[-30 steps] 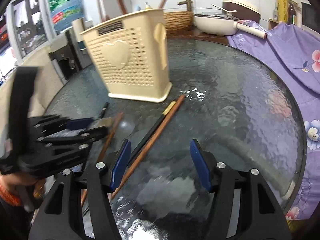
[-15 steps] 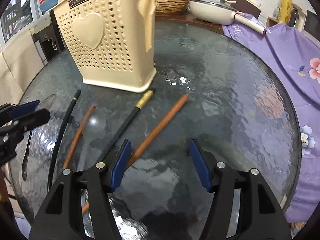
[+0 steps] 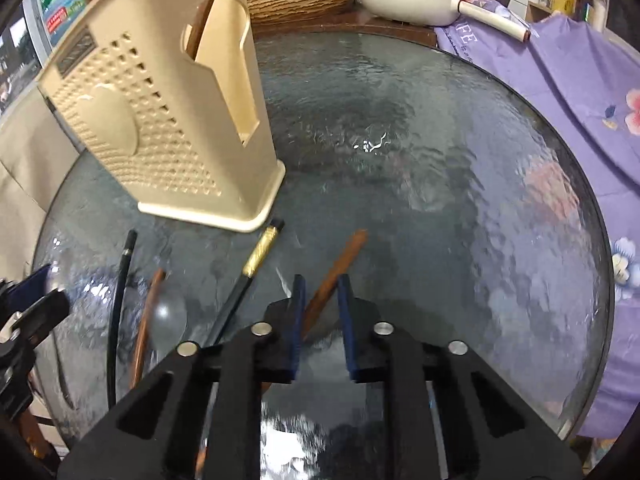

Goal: Organize utensils
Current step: 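Grasp a brown chopstick with the right tool while the left tool holds the spoon, then carry the metal spoon and brown chopstick up over the cream holder with both tools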

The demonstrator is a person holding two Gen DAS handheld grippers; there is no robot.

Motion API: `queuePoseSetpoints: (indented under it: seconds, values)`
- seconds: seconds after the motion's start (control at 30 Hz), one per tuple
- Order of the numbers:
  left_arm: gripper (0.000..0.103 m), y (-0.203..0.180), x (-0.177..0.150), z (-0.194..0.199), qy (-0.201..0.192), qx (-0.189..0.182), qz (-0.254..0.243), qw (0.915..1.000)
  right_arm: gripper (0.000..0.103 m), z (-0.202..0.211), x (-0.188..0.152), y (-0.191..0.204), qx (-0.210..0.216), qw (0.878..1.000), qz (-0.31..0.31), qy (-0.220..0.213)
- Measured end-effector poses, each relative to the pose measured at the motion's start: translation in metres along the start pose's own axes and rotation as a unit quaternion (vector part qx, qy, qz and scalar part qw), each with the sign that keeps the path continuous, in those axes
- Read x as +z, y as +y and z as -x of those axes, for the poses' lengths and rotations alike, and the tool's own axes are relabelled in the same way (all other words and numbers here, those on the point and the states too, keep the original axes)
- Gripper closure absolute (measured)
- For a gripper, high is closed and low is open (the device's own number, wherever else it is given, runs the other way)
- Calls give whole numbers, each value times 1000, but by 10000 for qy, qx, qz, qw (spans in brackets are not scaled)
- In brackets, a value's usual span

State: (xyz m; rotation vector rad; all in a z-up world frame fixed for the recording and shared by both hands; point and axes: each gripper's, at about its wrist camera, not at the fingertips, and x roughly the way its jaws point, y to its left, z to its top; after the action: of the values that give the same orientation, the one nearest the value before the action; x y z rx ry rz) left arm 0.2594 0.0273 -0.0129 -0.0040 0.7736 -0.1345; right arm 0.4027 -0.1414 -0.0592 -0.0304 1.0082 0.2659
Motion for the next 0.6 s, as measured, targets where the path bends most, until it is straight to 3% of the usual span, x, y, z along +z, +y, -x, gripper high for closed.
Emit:
queuePoseSetpoints:
  seconds: [0.2,0.37,0.6]
  values:
    - [67,-1,7,19,-291,70,-64,9995,94,-8,10,12,-129,9995,269,92]
    - [67,2,9,31,-457,91,-56,9989,96,-4,3,1,28,10000,63,-14]
    - [67,-2,12,43,-661,107,-104,9977,96,23,5,-7,315,9983,-84,-493]
